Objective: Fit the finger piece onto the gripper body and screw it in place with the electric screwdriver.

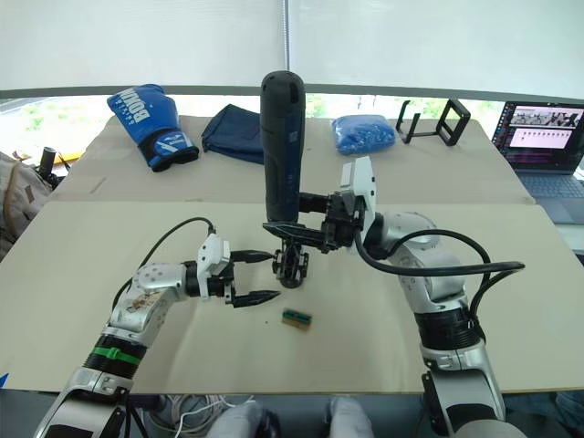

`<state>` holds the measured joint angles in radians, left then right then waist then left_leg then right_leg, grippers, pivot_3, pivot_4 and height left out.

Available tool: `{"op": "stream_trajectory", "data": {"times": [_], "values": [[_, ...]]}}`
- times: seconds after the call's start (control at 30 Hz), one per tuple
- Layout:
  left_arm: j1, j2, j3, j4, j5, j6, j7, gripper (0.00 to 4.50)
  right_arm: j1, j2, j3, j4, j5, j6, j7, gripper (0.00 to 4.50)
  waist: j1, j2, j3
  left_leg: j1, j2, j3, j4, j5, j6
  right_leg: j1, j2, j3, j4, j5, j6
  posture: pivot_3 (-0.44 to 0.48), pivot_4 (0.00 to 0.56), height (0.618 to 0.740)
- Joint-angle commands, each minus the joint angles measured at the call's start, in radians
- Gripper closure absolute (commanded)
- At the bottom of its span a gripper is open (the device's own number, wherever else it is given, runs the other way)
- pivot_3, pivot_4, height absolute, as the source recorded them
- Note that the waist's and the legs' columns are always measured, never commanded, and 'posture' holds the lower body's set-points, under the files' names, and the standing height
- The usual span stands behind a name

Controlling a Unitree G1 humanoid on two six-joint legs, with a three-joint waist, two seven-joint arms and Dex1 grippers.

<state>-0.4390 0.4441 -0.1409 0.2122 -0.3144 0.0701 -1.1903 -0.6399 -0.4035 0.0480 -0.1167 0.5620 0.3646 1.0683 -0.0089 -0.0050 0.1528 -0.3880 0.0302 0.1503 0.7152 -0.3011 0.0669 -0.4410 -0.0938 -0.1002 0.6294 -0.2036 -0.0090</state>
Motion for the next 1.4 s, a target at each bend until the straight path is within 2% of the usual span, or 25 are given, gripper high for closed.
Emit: {"op": "stream_trajectory", "data": {"times": [0.03,0.53,1.0,1.4], "values": [[-0.001,-0.008,0.001,-0.026,-0.006,-0.013,-0.004,0.00,0.000,-0.002,-0.016,-0.041,0.006,-0.038,0.003,2.53,0.000,0.000,0.000,0.000,0.000,0.000,0.000,0.000,0.000,0.000,0.000,0.000,0.000,0.000,0.000,0.000,0.150,0.740],[-0.003,-0.025,-0.016,-0.012,0.025,-0.012,0.029,0.00,0.004,0.008,-0.005,-0.053,0.003,-0.035,0.001,2.53,0.002,0.000,0.000,0.000,0.000,0.000,0.000,0.000,0.000,0.000,0.000,0.000,0.000,0.000,0.000,0.000,0.150,0.740],[-0.106,-0.097,-0.060,0.167,0.130,-0.051,0.079,0.00,-0.001,0.005,-0.003,-0.061,0.007,-0.028,-0.006,2.53,0.000,0.000,0.000,0.000,0.000,0.000,0.000,0.000,0.000,0.000,0.000,0.000,0.000,0.000,0.000,0.000,0.150,0.740],[-0.183,-0.162,-0.068,0.330,0.161,-0.105,0.044,0.00,0.000,-0.001,-0.004,-0.066,0.006,-0.026,-0.009,2.53,-0.002,0.000,0.000,0.000,0.000,0.000,0.000,0.000,0.000,0.000,0.000,0.000,0.000,0.000,0.000,0.000,0.150,0.740]]}}
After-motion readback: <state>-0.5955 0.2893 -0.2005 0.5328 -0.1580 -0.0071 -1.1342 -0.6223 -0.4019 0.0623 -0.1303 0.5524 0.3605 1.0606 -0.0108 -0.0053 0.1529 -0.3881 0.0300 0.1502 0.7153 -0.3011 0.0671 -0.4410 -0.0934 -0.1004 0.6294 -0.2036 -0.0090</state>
